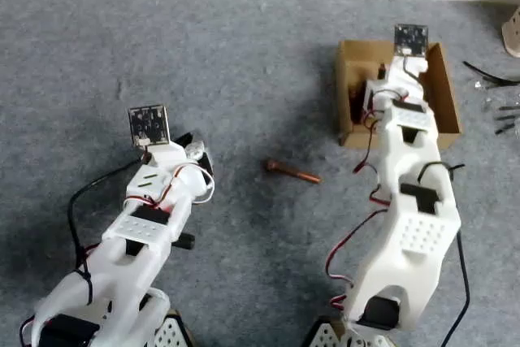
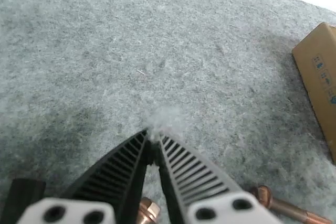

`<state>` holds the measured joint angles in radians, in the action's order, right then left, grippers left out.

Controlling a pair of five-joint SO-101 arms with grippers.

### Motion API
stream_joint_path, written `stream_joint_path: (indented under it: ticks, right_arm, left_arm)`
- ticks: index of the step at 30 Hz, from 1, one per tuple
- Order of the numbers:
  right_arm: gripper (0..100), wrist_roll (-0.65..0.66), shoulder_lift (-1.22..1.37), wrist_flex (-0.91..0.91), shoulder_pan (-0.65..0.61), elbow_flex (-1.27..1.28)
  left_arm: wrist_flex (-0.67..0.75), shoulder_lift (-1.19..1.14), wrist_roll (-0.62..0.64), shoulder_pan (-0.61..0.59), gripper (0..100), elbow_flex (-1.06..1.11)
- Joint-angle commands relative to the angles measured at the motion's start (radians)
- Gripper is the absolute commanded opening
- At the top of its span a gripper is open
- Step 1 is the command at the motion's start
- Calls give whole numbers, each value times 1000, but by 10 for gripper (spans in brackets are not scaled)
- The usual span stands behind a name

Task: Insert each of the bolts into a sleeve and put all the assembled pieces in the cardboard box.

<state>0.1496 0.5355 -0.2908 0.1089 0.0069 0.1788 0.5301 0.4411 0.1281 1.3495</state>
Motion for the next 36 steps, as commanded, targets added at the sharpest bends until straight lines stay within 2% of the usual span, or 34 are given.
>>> stream_joint_path:
  ticks: [1, 5, 9, 15, 21, 27, 36]
  right_arm:
    - [9, -66, -2, -4, 22, -76]
    - [56, -195, -2, -5, 44, -76]
    - [173, -199, -4, -7, 47, -76]
    - [177, -199, -45, -16, 47, -73]
    - [177, -198, -259, -286, -8, -31]
    - [177, -198, -518, -450, -180, 153]
    - [177, -196, -779, -450, -568, 492]
  left_arm:
    - [28, -2, -3, -4, 7, -56]
    - [28, -2, -3, -4, 7, -58]
    - [28, -5, -3, -4, 7, -58]
    - [28, -7, -3, -4, 7, -58]
    - [28, -2, -3, -18, 7, -58]
    - [35, -8, 5, -271, 7, -102]
    - [35, -1, 0, -325, 7, -107]
